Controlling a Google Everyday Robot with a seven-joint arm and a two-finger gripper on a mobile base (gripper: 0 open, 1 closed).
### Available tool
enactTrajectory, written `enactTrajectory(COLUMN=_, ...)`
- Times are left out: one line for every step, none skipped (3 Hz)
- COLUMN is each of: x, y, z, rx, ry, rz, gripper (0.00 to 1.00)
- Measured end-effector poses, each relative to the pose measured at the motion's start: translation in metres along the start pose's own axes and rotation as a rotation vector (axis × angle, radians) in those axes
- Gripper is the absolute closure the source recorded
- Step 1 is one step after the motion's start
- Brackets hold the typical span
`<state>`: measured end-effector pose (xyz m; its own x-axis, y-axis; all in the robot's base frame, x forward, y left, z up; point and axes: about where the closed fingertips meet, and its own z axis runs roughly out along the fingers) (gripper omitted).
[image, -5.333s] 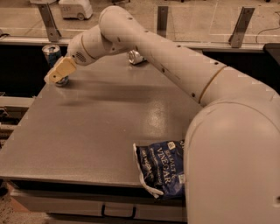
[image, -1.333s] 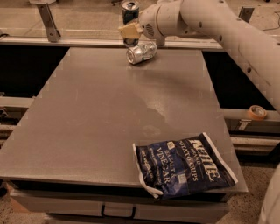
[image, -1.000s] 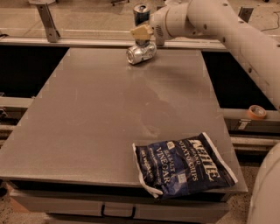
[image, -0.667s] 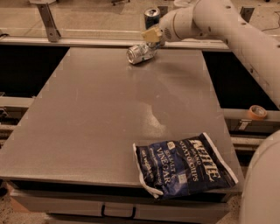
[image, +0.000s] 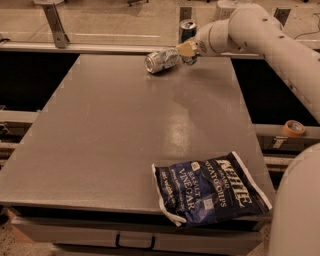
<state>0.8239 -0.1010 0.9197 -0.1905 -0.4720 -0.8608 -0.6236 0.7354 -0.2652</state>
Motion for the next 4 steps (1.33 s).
enactTrajectory(x=0.014, y=-0.003, z=0.01, rx=-0.003, ry=0.001, rz=0.034, gripper=0.65)
enactTrajectory(x=0.023, y=-0.004, z=0.017, rx=-0.006, ry=0.003, rz=0.06, gripper=0.43)
enactTrajectory(x=0.029, y=-0.004, z=0.018, rx=-0.005, ry=0.006, rz=0.083, gripper=0.19)
enactTrajectory(x=0.032, y=-0.002, z=0.016, rx=-0.009, ry=0.006, rz=0.106, gripper=0.0)
